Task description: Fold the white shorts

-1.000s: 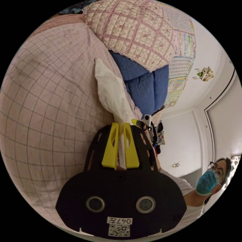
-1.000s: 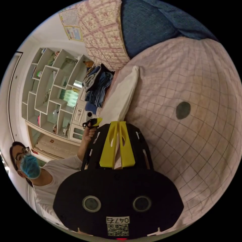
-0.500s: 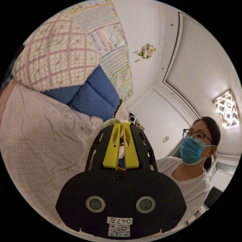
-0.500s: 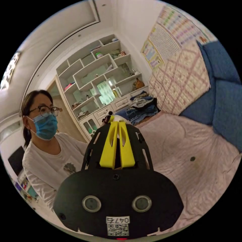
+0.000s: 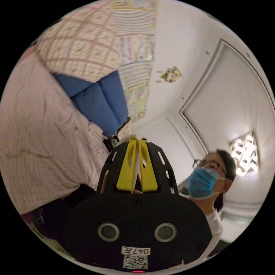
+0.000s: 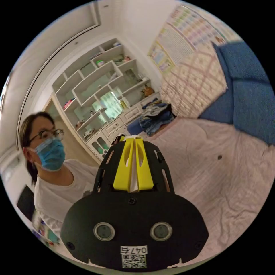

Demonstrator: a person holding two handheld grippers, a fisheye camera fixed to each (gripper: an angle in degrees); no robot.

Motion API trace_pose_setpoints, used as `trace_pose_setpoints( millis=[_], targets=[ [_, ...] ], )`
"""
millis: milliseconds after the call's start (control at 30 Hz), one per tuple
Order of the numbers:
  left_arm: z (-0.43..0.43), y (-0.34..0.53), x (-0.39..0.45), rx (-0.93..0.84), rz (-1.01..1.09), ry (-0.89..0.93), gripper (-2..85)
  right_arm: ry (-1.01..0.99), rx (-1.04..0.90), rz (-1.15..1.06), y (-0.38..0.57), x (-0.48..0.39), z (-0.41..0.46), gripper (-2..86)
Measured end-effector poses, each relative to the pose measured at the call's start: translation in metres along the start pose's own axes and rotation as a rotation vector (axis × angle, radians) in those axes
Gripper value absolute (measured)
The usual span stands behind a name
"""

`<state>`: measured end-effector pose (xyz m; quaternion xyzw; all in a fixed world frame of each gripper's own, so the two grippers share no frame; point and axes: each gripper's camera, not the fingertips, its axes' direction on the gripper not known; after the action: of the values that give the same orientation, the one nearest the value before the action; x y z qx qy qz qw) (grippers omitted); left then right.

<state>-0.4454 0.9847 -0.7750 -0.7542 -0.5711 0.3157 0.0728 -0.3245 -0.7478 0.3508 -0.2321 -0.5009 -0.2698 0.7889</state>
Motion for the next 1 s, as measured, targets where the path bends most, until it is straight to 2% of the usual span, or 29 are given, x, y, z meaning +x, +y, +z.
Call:
trace_pose_setpoints(
  millis=[67, 167, 233, 300, 500, 600, 667, 800, 1000],
  targets=[
    [-0.013, -0.006, -0.110, 0.044, -0.202, -0.033, -1.0, -0.060, -0.040, 0.215, 0.010, 0.076, 0.036, -0.3],
    [-0.024, -0.001, -0.220, 0.102, -0.371, -0.137, -1.0, -0.076, -0.068, 0.460, 0.032, 0.157, 0.084, -0.4],
    [-0.026, 0.005, -0.256, 0.110, -0.380, -0.213, -0.9, -0.006, -0.074, 0.574, 0.045, 0.184, 0.101, -0.1],
    [-0.025, 0.014, -0.272, 0.108, -0.346, -0.251, -0.9, 0.021, -0.062, 0.588, 0.049, 0.186, 0.105, 1.2],
    [-0.030, 0.075, -0.274, 0.030, -0.136, -0.403, -0.9, 0.218, -0.076, 0.430, 0.042, 0.097, 0.072, 6.9],
    [-0.014, 0.138, -0.246, -0.039, 0.084, -0.608, -1.0, 0.265, -0.059, 0.237, 0.046, 0.012, 0.054, 4.9],
    [0.019, 0.206, -0.230, -0.111, 0.242, -0.744, -1.0, 0.195, -0.134, 0.042, 0.055, -0.065, 0.069, 1.5],
    [0.072, 0.307, -0.243, -0.248, 0.377, -0.796, -1.0, 0.186, -0.283, -0.115, 0.074, -0.151, 0.122, 0.6],
    [0.158, 0.458, -0.286, -0.434, 0.634, -1.097, -0.9, 0.442, -0.343, -0.247, 0.097, -0.250, 0.196, 1.4]
  ],
)
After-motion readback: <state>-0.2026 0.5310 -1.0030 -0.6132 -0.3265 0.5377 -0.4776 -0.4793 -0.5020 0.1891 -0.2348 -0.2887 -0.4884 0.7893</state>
